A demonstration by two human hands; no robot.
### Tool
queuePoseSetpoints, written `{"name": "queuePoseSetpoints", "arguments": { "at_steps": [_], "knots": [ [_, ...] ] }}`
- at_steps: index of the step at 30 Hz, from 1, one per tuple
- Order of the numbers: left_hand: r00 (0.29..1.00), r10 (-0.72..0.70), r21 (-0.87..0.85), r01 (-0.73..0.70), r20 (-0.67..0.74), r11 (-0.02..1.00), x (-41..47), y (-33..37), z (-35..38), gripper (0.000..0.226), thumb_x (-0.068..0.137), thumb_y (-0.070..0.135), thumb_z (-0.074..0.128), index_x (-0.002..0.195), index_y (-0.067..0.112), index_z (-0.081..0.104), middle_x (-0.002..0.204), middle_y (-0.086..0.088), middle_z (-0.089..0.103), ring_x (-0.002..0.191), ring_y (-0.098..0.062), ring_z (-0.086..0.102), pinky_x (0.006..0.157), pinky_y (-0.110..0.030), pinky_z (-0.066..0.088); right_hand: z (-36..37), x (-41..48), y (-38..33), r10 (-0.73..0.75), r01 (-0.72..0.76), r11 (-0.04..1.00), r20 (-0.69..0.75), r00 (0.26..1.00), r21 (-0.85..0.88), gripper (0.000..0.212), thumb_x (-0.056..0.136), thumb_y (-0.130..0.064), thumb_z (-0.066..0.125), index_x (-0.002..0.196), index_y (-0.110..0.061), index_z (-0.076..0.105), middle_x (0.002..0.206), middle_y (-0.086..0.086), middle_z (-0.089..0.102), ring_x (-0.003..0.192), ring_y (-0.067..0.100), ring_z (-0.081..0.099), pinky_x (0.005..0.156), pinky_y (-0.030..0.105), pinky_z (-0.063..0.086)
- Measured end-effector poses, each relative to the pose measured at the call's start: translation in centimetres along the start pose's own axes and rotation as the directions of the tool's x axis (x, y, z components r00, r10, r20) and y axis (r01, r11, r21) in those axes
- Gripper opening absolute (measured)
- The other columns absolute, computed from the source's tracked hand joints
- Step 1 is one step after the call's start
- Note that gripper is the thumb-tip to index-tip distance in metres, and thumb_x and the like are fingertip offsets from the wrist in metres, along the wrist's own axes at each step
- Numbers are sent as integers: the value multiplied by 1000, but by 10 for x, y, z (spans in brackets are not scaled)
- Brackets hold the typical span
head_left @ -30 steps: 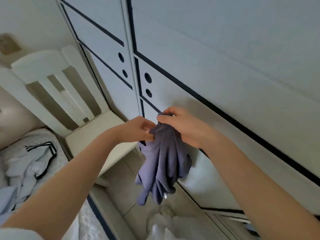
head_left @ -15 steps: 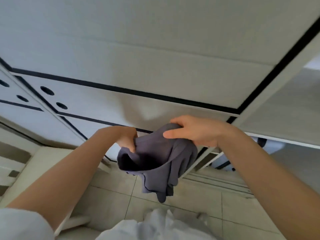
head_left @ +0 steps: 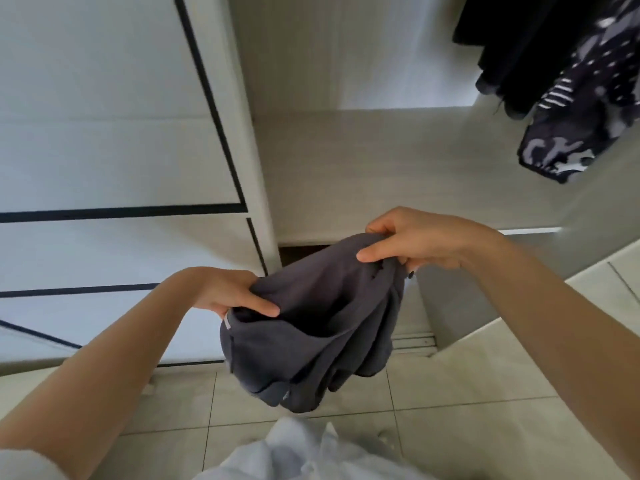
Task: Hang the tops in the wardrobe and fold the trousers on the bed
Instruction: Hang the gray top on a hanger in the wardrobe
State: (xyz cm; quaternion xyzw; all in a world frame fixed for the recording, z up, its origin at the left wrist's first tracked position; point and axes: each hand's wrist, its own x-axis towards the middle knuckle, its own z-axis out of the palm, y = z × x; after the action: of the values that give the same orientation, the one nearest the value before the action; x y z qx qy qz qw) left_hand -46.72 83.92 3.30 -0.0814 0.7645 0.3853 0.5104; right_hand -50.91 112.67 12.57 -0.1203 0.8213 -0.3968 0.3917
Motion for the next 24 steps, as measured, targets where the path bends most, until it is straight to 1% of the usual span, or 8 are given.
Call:
{"name": "queuePoseSetpoints", "arguments": {
  "at_steps": [3, 7, 9, 11, 14, 18, 21, 24],
  "knots": [
    [1000, 14, 105, -16, 18, 994, 16, 46, 28, 46, 78, 20, 83, 118, 14, 62, 107, -6, 74, 96, -21, 72, 80, -32, 59, -38, -16, 39, -2, -6, 999, -222, 975, -32, 32, 88, -13, 68, 65, -14, 45, 57, 1, 47, 49, 11, 52, 47, 23, 47],
    [948, 99, 359, 17, -301, 933, 37, 97, 39, 31, 82, 18, 76, 109, 18, 62, 96, -8, 71, 82, -24, 72, 61, -30, 59, -79, -27, 82, -43, -24, 994, -576, 817, -109, 32, 80, -16, 70, 59, -15, 46, 58, 3, 49, 59, 22, 56, 62, 36, 55],
    [896, 158, 478, 67, -416, 876, 38, 121, 35, 30, 80, 18, 75, 107, 15, 62, 96, -7, 69, 83, -27, 70, 66, -33, 59, -98, -36, 97, -112, -69, 967, -654, 748, -245, 31, 79, -18, 69, 58, -16, 47, 58, 3, 52, 67, 29, 60, 70, 39, 54],
    [837, 225, 547, 102, -498, 831, 34, 145, 29, 29, 79, 14, 75, 105, 19, 61, 102, -5, 66, 88, -24, 65, 72, -31, 56, -117, -45, 110, -183, -119, 926, -701, 689, -358, 32, 80, -18, 68, 57, -18, 45, 62, 3, 51, 70, 28, 55, 66, 35, 48],
    [754, 288, 559, 123, -590, 820, 29, 178, 22, 27, 78, 4, 71, 99, 19, 64, 99, -7, 66, 84, -22, 60, 71, -26, 46, -141, -58, 125, -254, -188, 872, -747, 614, -451, 34, 79, -21, 67, 58, -22, 41, 71, 4, 52, 76, 28, 53, 65, 30, 34],
    [710, 217, 418, 119, -670, 900, 31, 212, 17, 10, 88, 5, 63, 96, 0, 68, 91, -18, 70, 78, -31, 66, 74, -40, 59, -164, -77, 131, -252, -243, 861, -790, 559, -446, 32, 79, -21, 62, 59, -22, 36, 74, 11, 52, 76, 34, 52, 64, 33, 34],
    [693, 87, 156, 37, -715, 987, 35, 227, 14, 22, 98, 9, 49, 87, -5, 61, 86, -24, 65, 68, -32, 59, 62, -37, 52, -176, -85, 130, -237, -251, 873, -814, 530, -418, 31, 79, -20, 60, 62, -19, 34, 67, 6, 44, 76, 35, 51, 63, 34, 33],
    [725, 37, -67, -114, -687, 991, 38, 243, 16, 39, 105, 26, 38, 93, -5, 58, 89, -28, 64, 66, -30, 59, 65, -34, 51, -186, -85, 128, -186, -252, 902, -841, 508, -351, 11, 84, -24, 55, 85, -15, 48, 88, 15, 56, 83, 37, 53, 68, 37, 41]
  ]
}}
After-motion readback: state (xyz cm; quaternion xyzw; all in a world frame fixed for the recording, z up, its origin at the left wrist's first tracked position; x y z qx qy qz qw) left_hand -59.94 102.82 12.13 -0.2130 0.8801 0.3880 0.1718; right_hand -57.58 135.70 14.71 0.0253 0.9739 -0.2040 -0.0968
